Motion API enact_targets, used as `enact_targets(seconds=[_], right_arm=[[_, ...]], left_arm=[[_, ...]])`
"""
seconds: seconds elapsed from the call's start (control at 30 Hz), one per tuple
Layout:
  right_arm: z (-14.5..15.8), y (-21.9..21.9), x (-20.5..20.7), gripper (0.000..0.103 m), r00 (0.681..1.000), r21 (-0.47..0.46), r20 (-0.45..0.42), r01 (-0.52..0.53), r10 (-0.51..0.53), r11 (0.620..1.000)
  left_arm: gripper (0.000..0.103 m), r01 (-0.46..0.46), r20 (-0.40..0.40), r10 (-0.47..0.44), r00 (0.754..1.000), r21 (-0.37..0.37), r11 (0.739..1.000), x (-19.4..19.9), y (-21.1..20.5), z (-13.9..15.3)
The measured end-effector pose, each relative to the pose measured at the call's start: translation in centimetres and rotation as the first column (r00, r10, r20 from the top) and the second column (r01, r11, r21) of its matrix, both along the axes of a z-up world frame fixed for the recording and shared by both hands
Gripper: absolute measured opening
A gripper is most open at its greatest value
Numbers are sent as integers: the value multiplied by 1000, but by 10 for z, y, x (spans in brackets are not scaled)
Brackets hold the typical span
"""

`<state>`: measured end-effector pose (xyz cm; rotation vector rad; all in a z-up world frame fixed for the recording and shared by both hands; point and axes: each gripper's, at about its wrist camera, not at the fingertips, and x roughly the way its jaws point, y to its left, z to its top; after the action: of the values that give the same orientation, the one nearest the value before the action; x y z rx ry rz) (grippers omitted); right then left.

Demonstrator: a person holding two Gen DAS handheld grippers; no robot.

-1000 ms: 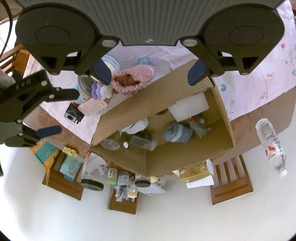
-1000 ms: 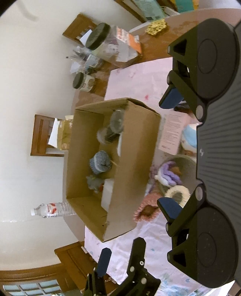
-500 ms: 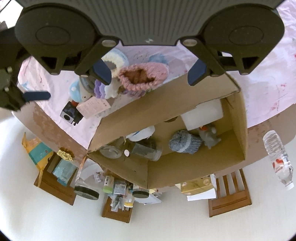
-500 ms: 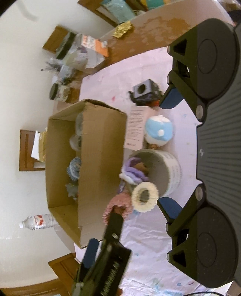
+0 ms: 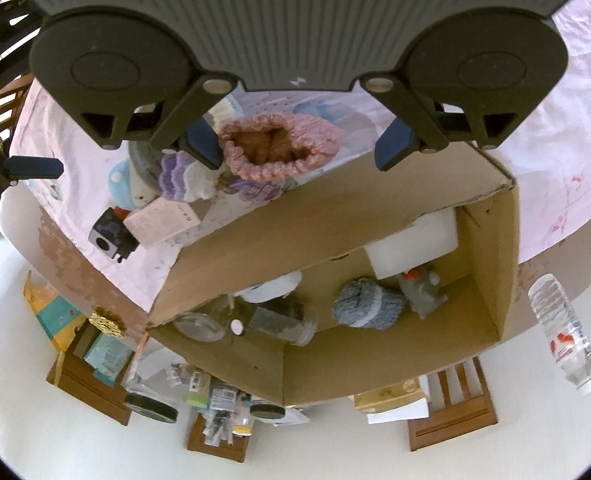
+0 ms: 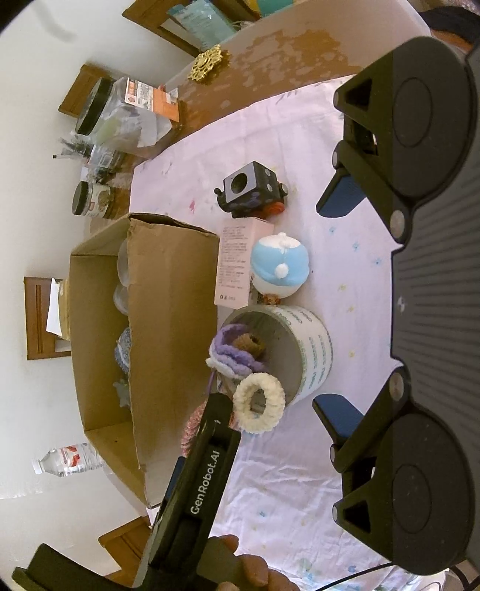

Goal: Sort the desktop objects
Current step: 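Grasp the pink knit sock with the left tool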

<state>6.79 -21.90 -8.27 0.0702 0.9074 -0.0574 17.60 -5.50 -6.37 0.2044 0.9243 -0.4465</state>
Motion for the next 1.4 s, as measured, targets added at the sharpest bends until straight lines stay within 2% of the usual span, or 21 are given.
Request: enact_targets(seconds=[0.1,0.37,0.53,0.7,0.87,1.13,1.3,1.4], right_arm=[[-3,2,3,103,1000,3,-9,-11,11,1000],[-6,15,13,103,998,2,-9,-65,65,998],[-5,23,21,103,995,-12,1,-98,98,995],[-7,27,29,103,992,-9,-6,-127,127,992],[-10,30,32,103,989,-5,-18,-145,145,989],[-16,22,29,103,989,-44,-42,-143,141,989],[-19,5,24,103,991,-79,-62,-119,115,990],[-19,-10,24,103,995,-95,-62,-87,81,992]], left_arm=[[85,-15,-19,14,1000,-16,1000,0,8,-1],[85,-29,-43,28,999,-5,1000,-7,28,-9],[85,-42,-73,40,996,-29,999,-6,34,-13],[85,-4,-71,0,997,-48,999,-6,29,-15],[85,34,-85,-37,996,-34,999,-9,22,-23],[85,97,-105,-101,989,-39,994,-14,21,-32],[74,95,-120,-99,988,-41,995,-13,18,-36],[71,94,-125,-98,987,-37,995,-13,16,-39]])
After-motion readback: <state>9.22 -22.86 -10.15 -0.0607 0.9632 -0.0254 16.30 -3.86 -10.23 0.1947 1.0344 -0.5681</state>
